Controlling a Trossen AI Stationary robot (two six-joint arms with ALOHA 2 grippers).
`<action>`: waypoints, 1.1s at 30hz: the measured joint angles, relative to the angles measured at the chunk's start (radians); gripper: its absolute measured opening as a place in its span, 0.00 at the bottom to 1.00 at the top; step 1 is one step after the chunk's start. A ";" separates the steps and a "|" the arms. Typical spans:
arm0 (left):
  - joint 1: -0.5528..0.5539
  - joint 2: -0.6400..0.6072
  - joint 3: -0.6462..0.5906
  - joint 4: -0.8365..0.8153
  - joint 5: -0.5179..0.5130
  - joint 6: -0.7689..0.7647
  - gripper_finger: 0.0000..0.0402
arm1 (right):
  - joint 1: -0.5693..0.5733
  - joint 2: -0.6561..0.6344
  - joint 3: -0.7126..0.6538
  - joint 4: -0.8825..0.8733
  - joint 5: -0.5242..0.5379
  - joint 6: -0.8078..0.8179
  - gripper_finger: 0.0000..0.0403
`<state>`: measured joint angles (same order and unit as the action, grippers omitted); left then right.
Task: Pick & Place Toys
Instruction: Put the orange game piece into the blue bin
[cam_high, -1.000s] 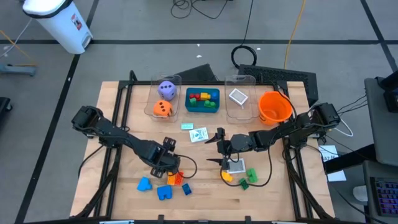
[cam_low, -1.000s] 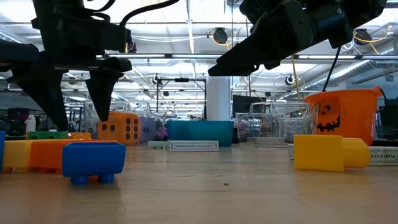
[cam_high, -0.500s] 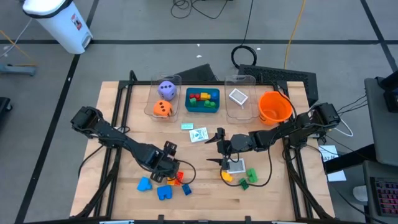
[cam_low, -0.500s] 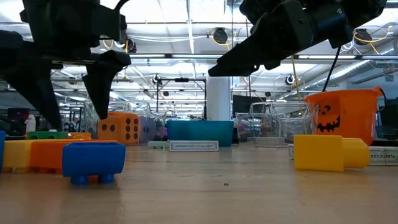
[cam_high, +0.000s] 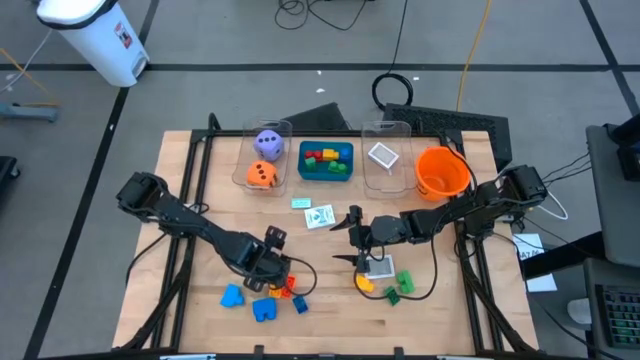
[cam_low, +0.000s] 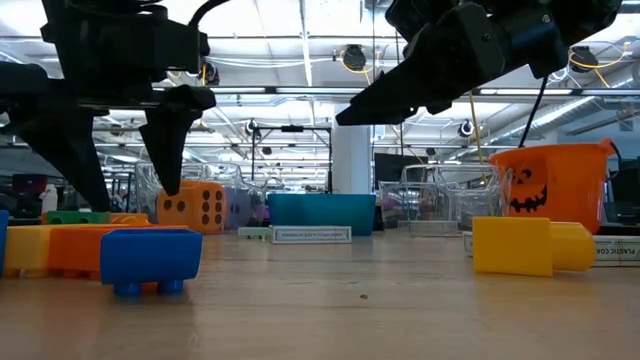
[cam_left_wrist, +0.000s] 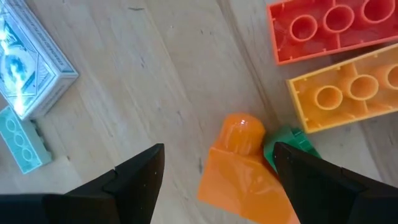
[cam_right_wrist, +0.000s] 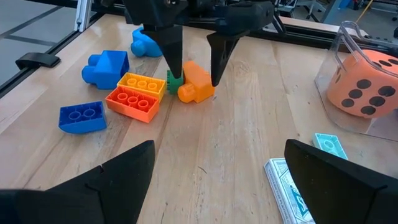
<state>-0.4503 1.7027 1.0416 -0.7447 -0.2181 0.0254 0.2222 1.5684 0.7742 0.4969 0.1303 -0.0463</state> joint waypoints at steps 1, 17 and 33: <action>-0.001 -0.004 0.001 -0.001 0.005 0.000 0.77 | 0.000 0.000 0.000 0.000 0.000 0.000 0.86; 0.001 -0.001 0.050 -0.023 0.028 0.020 0.77 | 0.000 0.000 0.000 -0.001 0.000 0.001 0.86; 0.047 -0.002 0.042 -0.006 0.035 0.073 0.77 | 0.000 0.000 0.000 -0.001 0.000 0.000 0.86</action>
<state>-0.4036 1.7008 1.0840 -0.7507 -0.1833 0.0983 0.2218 1.5684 0.7742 0.4959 0.1299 -0.0460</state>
